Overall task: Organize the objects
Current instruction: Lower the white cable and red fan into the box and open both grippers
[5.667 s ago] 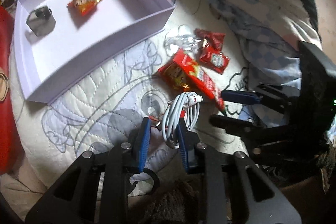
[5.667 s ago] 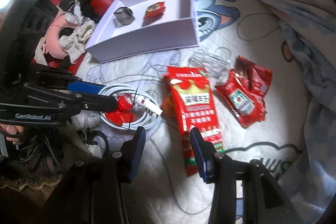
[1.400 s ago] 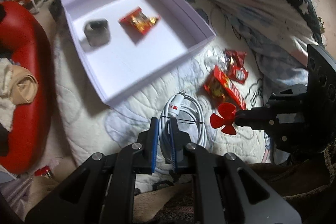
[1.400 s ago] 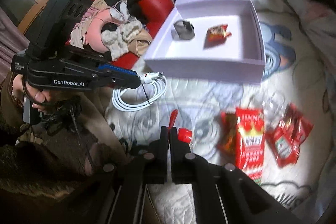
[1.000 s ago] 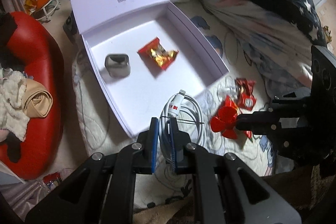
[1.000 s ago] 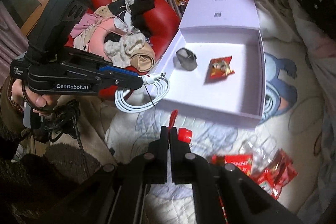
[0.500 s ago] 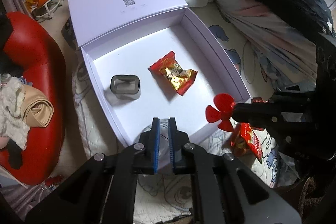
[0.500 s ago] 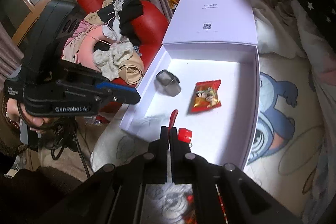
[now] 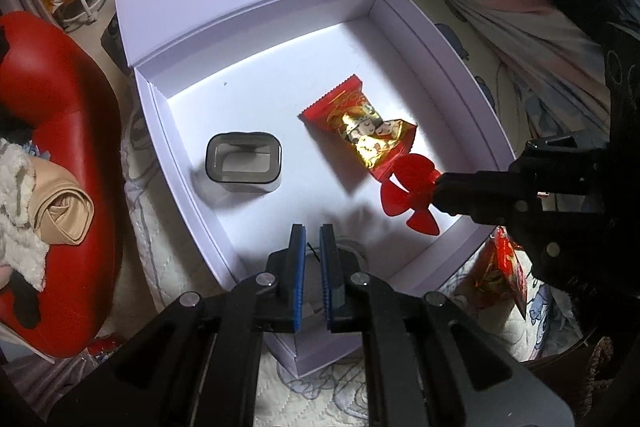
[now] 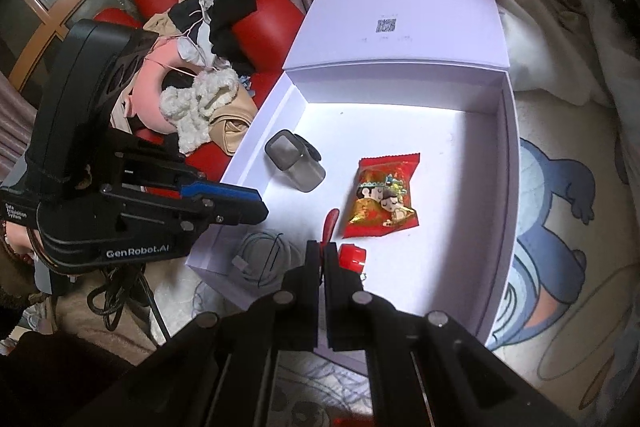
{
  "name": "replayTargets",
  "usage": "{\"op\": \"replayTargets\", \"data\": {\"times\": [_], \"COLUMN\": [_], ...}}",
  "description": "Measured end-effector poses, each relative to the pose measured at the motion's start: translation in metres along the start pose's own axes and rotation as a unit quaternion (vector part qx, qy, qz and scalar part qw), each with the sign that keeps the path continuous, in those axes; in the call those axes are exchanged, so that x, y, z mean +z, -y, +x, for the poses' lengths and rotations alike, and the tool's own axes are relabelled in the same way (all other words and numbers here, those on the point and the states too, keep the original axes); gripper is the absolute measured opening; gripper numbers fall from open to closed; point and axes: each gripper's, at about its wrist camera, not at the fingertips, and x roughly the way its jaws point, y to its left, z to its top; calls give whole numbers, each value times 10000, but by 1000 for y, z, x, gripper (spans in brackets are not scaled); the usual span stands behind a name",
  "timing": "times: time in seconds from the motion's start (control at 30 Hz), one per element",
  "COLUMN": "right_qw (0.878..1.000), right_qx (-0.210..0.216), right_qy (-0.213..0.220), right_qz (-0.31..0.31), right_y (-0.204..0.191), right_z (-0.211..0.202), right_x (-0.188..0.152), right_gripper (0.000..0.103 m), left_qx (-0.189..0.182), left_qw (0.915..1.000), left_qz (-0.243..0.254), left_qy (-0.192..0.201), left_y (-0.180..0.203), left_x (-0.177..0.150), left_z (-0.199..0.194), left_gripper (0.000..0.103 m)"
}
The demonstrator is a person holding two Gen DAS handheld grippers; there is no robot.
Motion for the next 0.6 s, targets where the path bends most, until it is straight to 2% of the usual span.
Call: {"op": "replayTargets", "data": {"times": [0.23, 0.4, 0.47, 0.53, 0.6], "right_qw": [9996, 9981, 9964, 9954, 9954], "right_qx": [-216, -512, -694, -796, -777], "right_qy": [-36, -15, 23, 65, 120], "right_qz": [178, 354, 487, 522, 552], "right_y": [3, 7, 7, 5, 3], "right_z": [3, -1, -5, -11, -16], "right_x": [0, -1, -2, -2, -3], "right_gripper": [1, 3, 10, 25, 26], "left_qx": [49, 328, 431, 427, 461], "left_qw": [10000, 9994, 9990, 9989, 9987], "left_qz": [-22, 11, -51, -137, -176], "left_qy": [2, 117, 112, 123, 129], "left_y": [0, 2, 0, -2, -4], "left_x": [-2, 0, 0, 0, -1], "left_z": [0, -7, -9, -13, -16], "left_gripper": [7, 7, 8, 8, 8]}}
